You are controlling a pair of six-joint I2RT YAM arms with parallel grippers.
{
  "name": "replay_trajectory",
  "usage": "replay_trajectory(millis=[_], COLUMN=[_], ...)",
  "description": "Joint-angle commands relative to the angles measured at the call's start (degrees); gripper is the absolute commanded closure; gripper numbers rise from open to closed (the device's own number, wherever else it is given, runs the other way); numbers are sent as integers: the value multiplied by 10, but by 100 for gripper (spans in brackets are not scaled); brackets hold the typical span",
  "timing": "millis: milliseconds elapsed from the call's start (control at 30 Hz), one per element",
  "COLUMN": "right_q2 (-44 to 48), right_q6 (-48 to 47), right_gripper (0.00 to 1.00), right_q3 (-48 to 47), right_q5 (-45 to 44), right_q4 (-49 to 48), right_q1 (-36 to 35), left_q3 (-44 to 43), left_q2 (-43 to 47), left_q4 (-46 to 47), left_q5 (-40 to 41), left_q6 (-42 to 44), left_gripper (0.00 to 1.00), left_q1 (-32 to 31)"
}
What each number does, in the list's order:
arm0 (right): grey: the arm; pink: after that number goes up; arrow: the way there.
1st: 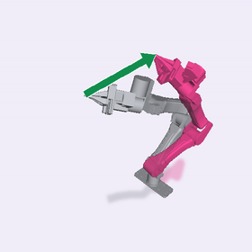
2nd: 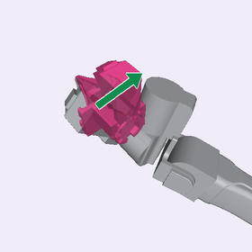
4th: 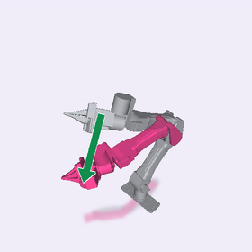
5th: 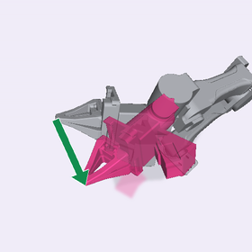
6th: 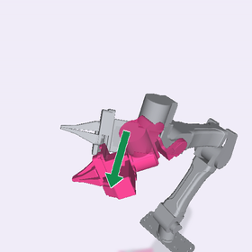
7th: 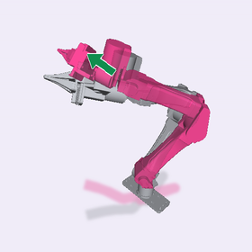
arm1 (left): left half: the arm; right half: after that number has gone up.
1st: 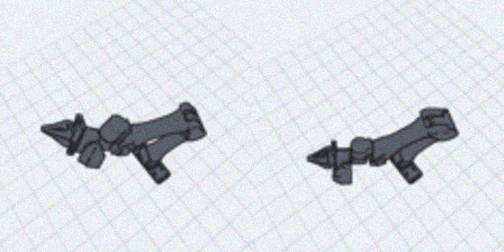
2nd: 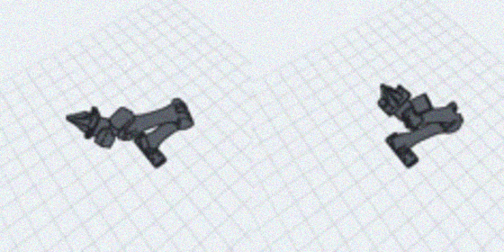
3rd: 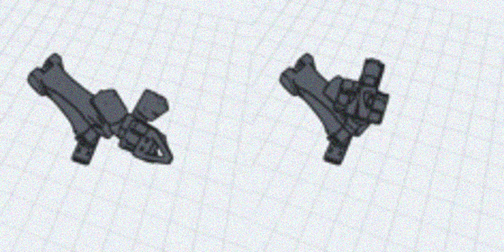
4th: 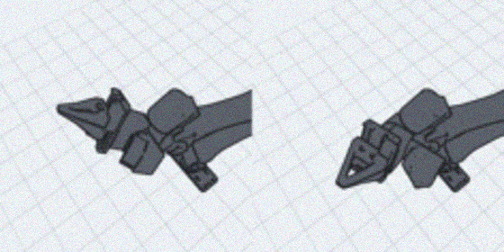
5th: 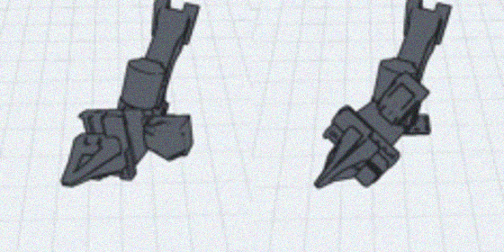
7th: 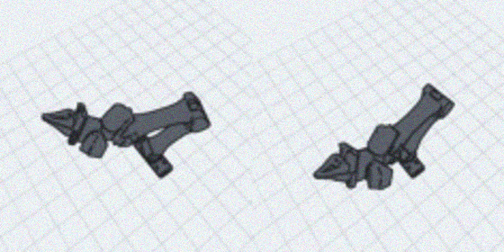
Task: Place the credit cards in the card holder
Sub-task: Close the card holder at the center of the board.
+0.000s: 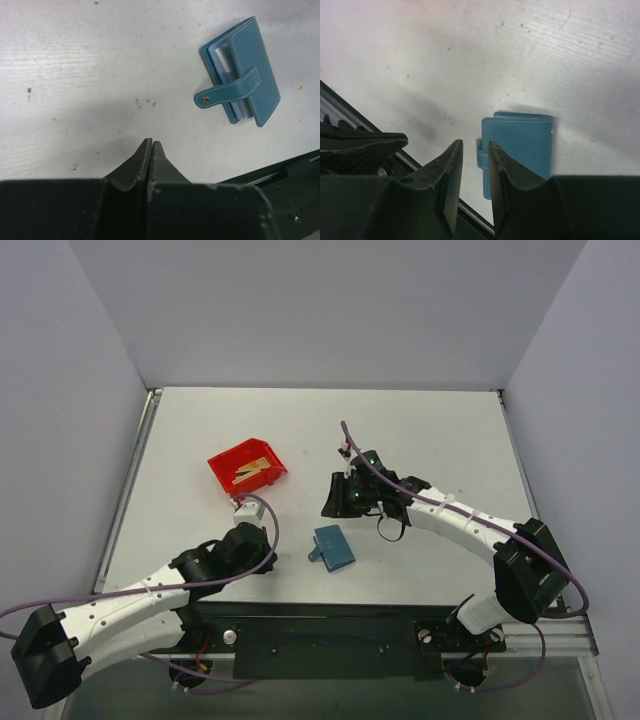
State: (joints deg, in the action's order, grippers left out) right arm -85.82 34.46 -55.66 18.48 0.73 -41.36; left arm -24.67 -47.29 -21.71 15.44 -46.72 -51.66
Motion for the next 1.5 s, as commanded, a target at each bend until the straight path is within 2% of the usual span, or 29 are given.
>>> replay_trajectory(millis=[0,167,467,667,867,1467], right_q2=[7,-10,-89,-107,-106,-71], right_q6=[-37,-16,-14,-13,-11,-6], right_gripper=[80,84,89,90,90,85], right_q3=[28,74,65,58,58,34], right_q5=[-3,43,22,9,6,23], right_q4=[54,15,26,36,37,51], right_q1=[-3,-11,-28,-35,-34,-33], left_q3=[-68,-114,-150,-152,-137,-31], left_q2=[-56,-122,-205,-255,-287,-337], left_q4=[54,98,182,228,240,293], left_q5=[5,-20,-66,-101,-122,-110], left_q6=[50,73,84,83,80,36], left_gripper=[100,100,100,100,100,100], left_q1=[1,1,-1,-5,-11,-13])
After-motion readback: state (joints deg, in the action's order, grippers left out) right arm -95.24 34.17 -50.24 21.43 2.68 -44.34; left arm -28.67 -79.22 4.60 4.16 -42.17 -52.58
